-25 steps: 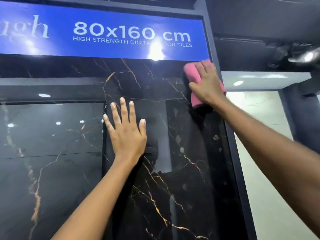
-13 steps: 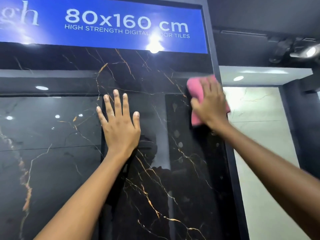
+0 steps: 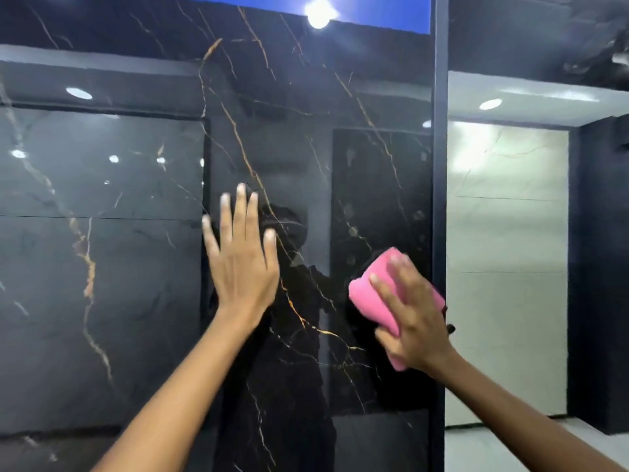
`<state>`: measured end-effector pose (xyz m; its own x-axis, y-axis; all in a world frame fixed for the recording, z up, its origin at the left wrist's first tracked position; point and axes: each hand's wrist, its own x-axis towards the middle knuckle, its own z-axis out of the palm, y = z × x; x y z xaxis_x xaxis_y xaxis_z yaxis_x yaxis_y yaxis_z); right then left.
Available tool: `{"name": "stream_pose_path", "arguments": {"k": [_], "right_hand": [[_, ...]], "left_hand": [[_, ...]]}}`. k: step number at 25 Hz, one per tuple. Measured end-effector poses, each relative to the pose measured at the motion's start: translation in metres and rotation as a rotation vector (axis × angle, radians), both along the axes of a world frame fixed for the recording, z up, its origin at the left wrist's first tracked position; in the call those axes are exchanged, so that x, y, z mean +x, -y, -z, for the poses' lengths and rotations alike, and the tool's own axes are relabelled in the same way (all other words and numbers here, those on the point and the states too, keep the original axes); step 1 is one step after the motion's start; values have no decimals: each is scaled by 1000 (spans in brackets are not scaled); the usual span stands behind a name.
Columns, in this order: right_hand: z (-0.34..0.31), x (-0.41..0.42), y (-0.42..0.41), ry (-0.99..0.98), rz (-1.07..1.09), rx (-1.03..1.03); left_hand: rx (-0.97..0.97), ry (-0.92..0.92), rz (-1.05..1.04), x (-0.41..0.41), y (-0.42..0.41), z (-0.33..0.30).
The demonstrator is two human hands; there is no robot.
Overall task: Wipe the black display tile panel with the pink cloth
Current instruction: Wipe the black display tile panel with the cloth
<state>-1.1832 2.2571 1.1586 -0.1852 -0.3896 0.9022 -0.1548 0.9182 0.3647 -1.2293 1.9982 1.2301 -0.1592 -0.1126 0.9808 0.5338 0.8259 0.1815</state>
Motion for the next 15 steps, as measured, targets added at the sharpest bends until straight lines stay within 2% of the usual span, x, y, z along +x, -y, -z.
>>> {"name": "stream_pose_path", "arguments": {"k": [4, 6, 8, 10, 12, 13, 14, 15], "right_hand": [[-155, -3, -4, -79, -61, -336], [-183, -7, 13, -106, -53, -322], [-131, -20, 29, -103, -98, -44], [-30, -22, 34, 1, -111, 321], [54, -6, 16, 146, -16, 625], [65, 1, 3, 179, -14, 724], [53, 8, -5, 209, -39, 727], [30, 8, -8, 199, -69, 605]], "left_hand": [[18, 101, -99, -9, 11, 81], [-11, 104, -138, -17, 14, 94], [-14, 98, -142, -20, 15, 94], [-14, 88, -143, -19, 15, 93], [-25, 77, -148, -19, 15, 94], [-30, 77, -148, -19, 15, 94], [-33, 78, -146, -19, 15, 95], [-33, 81, -143, -19, 15, 95]]}}
